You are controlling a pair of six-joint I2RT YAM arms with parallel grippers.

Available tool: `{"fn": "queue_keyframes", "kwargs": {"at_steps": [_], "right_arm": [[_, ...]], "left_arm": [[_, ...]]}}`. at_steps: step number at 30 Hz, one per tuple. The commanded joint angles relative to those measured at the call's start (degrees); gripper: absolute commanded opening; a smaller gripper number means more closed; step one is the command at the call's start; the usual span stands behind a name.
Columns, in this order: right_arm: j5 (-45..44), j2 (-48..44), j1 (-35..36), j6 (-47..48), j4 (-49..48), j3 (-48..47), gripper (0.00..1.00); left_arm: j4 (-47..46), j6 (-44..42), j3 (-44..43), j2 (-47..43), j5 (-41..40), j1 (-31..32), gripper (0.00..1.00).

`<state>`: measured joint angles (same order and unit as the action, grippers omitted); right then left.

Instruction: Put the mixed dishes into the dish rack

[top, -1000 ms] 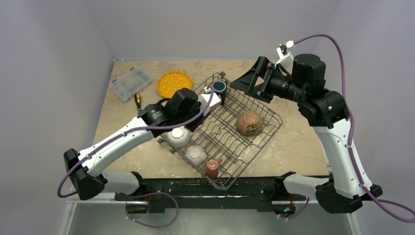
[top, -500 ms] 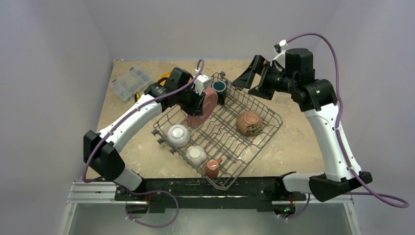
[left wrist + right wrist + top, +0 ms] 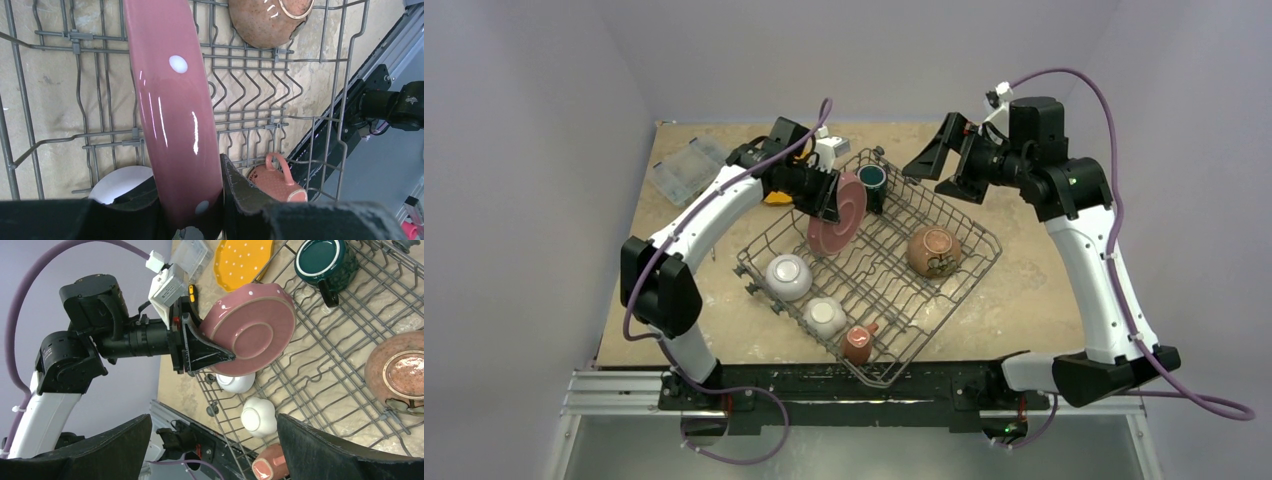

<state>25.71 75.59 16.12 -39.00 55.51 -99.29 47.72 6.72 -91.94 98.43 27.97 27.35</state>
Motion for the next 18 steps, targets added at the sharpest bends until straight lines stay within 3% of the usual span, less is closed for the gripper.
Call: {"fn": "queue_keyframes", "kwargs": {"at_steps": [1,8,18], "right_arm": [[1.5,-0.8,-0.6,1.2,-0.3,-1.1,0.98],[2.2,-1.3,-1.0,0.5,-1.6,0.7,0.98],[2.2,-1.8,-1.1,-0.4,-2.5,2.0,0.98]], "left_arm": [[-0.5,-1.4,-6.1,-0.2,2.8,0.0,0.00],[3.3,-6.3,-7.3,1.5,0.7,0.1,0.00],[3.1,-6.5,-8.1,5.1,1.3,0.1,0.00]]}}
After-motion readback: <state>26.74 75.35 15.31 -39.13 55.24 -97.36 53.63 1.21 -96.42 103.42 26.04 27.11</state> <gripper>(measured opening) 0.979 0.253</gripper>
